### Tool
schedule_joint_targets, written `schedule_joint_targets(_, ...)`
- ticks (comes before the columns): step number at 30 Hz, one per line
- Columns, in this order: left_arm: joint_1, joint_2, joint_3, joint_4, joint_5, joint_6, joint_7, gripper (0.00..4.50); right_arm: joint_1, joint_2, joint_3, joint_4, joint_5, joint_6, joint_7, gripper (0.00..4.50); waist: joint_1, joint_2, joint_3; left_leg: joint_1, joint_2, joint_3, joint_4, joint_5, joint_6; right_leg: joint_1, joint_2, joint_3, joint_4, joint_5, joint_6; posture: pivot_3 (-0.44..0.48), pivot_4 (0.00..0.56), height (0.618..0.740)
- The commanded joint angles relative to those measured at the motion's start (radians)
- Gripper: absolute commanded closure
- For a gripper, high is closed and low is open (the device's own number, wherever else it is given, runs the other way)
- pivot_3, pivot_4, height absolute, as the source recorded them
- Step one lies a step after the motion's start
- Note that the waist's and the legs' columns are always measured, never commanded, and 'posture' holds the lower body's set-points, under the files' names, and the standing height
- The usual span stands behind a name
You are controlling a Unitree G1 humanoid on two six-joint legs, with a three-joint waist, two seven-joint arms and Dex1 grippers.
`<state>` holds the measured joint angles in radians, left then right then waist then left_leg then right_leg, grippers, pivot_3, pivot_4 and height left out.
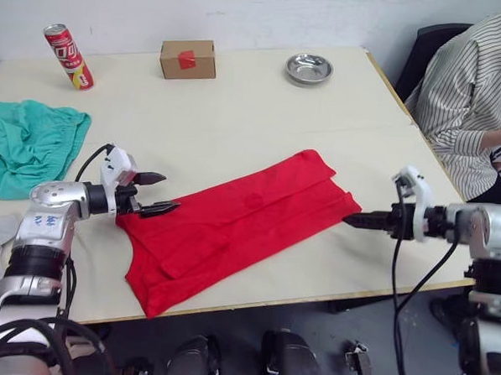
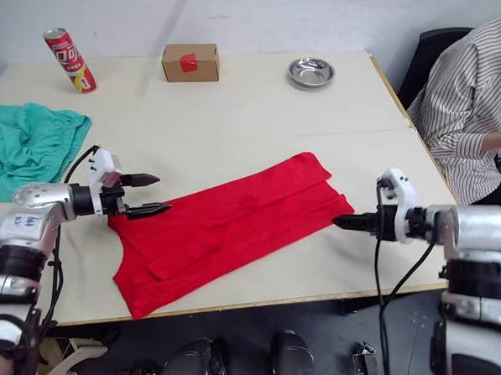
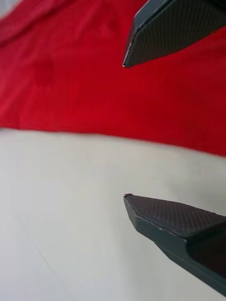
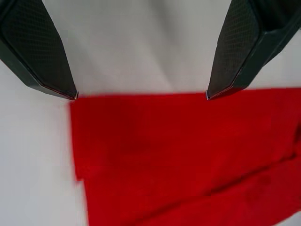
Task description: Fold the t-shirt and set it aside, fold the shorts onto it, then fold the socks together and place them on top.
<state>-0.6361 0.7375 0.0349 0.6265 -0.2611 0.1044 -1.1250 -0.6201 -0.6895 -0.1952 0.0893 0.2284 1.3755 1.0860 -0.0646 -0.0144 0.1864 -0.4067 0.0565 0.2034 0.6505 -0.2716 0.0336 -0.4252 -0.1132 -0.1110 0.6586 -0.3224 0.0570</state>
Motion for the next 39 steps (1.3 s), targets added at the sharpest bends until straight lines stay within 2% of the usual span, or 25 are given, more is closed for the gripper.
schedule_joint_targets(1, -0.055, -0.005, -0.026, 0.143, 0.060, -0.055, -0.030, 0.00, 0.057, 0.057, -0.086, -0.183, 0.065, 0.121, -0.109, 0.06, 0.006, 0.000, 0.000, 0.000, 0.000, 0.000, 0.000, 0.000, 0.000, -0.001, 0.000, 0.000, 0.000, 0.000, 0.000, 0.000, 0.150, 0.740)
schedule_joint_targets(5, -0.111, -0.030, -0.067, 0.254, 0.114, -0.129, -0.073, 0.00, 0.107, 0.124, -0.084, -0.251, 0.102, 0.149, -0.191, 0.06, 0.012, -0.003, -0.002, -0.001, 0.000, 0.000, -0.001, 0.000, 0.000, -0.002, 0.000, 0.000, 0.000, 0.000, 0.000, 0.000, 0.150, 0.740)
schedule_joint_targets(8, -0.142, -0.062, -0.071, 0.308, 0.124, -0.116, -0.089, 0.00, 0.111, 0.173, -0.072, -0.252, 0.123, 0.132, -0.243, 0.06, 0.012, -0.005, -0.003, -0.001, 0.000, 0.000, 0.000, 0.000, 0.000, -0.001, 0.000, 0.000, 0.000, 0.000, 0.000, 0.000, 0.150, 0.740)
schedule_joint_targets(9, -0.147, -0.073, -0.073, 0.322, 0.129, -0.109, -0.094, 0.18, 0.106, 0.193, -0.057, -0.241, 0.128, 0.111, -0.256, 0.01, 0.012, -0.007, -0.004, -0.001, 0.000, 0.000, 0.000, 0.000, 0.000, -0.001, 0.000, 0.000, 0.000, 0.000, 0.000, 0.000, 0.150, 0.740)
schedule_joint_targets(12, -0.142, -0.090, -0.075, 0.335, 0.141, -0.104, -0.096, 0.87, 0.090, 0.247, -0.027, -0.211, 0.134, 0.039, -0.301, 0.61, 0.010, -0.009, -0.006, 0.000, 0.000, 0.000, 0.000, 0.000, 0.001, 0.000, 0.000, 0.000, 0.001, 0.000, 0.000, 0.000, 0.150, 0.740)
schedule_joint_targets(16, -0.094, -0.091, -0.052, 0.268, 0.110, -0.068, -0.103, 2.10, 0.088, 0.272, -0.014, -0.185, 0.147, -0.037, -0.330, 1.98, 0.007, -0.009, -0.006, 0.000, 0.000, 0.000, 0.000, 0.000, 0.001, 0.000, 0.000, 0.000, 0.001, 0.000, 0.000, 0.000, 0.150, 0.740)
schedule_joint_targets(20, 0.023, -0.082, -0.012, 0.065, 0.044, 0.046, -0.109, 3.35, 0.077, 0.250, 0.024, -0.131, 0.149, -0.141, -0.323, 3.41, 0.003, -0.009, -0.006, 0.000, 0.000, 0.001, 0.000, 0.000, 0.001, 0.000, 0.001, 0.000, 0.001, 0.000, 0.000, 0.000, 0.150, 0.740)
schedule_joint_targets(23, 0.127, -0.072, 0.012, -0.116, 0.022, 0.176, -0.030, 4.35, 0.018, 0.231, 0.049, -0.027, 0.131, -0.252, -0.316, 4.49, 0.001, -0.009, -0.006, 0.000, 0.000, 0.001, 0.000, 0.000, 0.001, 0.000, 0.001, 0.001, 0.001, 0.000, 0.000, 0.000, 0.150, 0.740)
schedule_joint_targets(24, 0.157, -0.074, 0.026, -0.172, 0.011, 0.212, 0.000, 4.47, -0.008, 0.223, 0.061, 0.017, 0.122, -0.289, -0.312, 4.50, -0.002, -0.009, -0.005, 0.000, 0.000, 0.001, 0.000, 0.000, 0.001, 0.000, 0.001, 0.001, 0.001, 0.000, 0.000, 0.000, 0.150, 0.740)
schedule_joint_targets(26, 0.212, -0.088, 0.061, -0.288, -0.029, 0.292, 0.059, 4.47, -0.066, 0.207, 0.089, 0.119, 0.097, -0.377, -0.303, 4.50, -0.001, -0.009, -0.005, 0.000, 0.000, 0.001, 0.000, 0.001, 0.001, 0.000, 0.001, 0.001, 0.002, 0.000, 0.000, 0.000, 0.150, 0.740)
schedule_joint_targets(29, 0.317, -0.125, 0.115, -0.493, -0.089, 0.379, 0.158, 4.47, -0.222, 0.212, 0.136, 0.383, 0.028, -0.571, -0.308, 4.50, -0.008, -0.008, -0.005, 0.000, 0.000, 0.002, 0.000, 0.001, 0.001, 0.000, 0.000, 0.002, 0.002, 0.000, 0.000, 0.000, 0.150, 0.740)
schedule_joint_targets(32, 0.434, -0.213, 0.172, -0.736, -0.127, 0.475, 0.341, 4.47, -0.421, 0.255, 0.174, 0.727, -0.063, -0.840, -0.364, 4.50, -0.019, -0.006, -0.003, 0.000, 0.000, 0.002, -0.001, 0.002, 0.000, -0.001, 0.001, 0.003, 0.002, 0.000, 0.000, 0.000, 0.150, 0.740)
schedule_joint_targets(34, 0.504, -0.277, 0.180, -0.868, -0.140, 0.521, 0.439, 4.47, -0.521, 0.284, 0.171, 0.897, -0.094, -0.960, -0.411, 4.50, -0.019, -0.007, -0.002, 0.000, -0.001, 0.003, -0.002, 0.004, 0.000, -0.001, 0.001, 0.003, 0.001, 0.000, 0.000, 0.000, 0.150, 0.740)
schedule_joint_targets(38, 0.579, -0.369, 0.174, -1.009, -0.159, 0.571, 0.570, 4.47, -0.618, 0.309, 0.166, 1.069, -0.123, -1.073, -0.432, 4.50, -0.016, -0.007, -0.002, 0.000, 0.000, 0.002, -0.002, 0.005, -0.002, -0.001, 0.002, 0.003, 0.001, 0.000, 0.000, 0.000, 0.150, 0.740)
schedule_joint_targets(39, 0.594, -0.391, 0.174, -1.043, -0.172, 0.593, 0.599, 4.26, -0.631, 0.306, 0.166, 1.090, -0.124, -1.073, -0.407, 4.50, -0.013, -0.008, -0.002, 0.000, 0.000, 0.002, -0.002, 0.005, -0.001, -0.001, 0.002, 0.003, 0.001, 0.000, 0.000, 0.000, 0.150, 0.740)
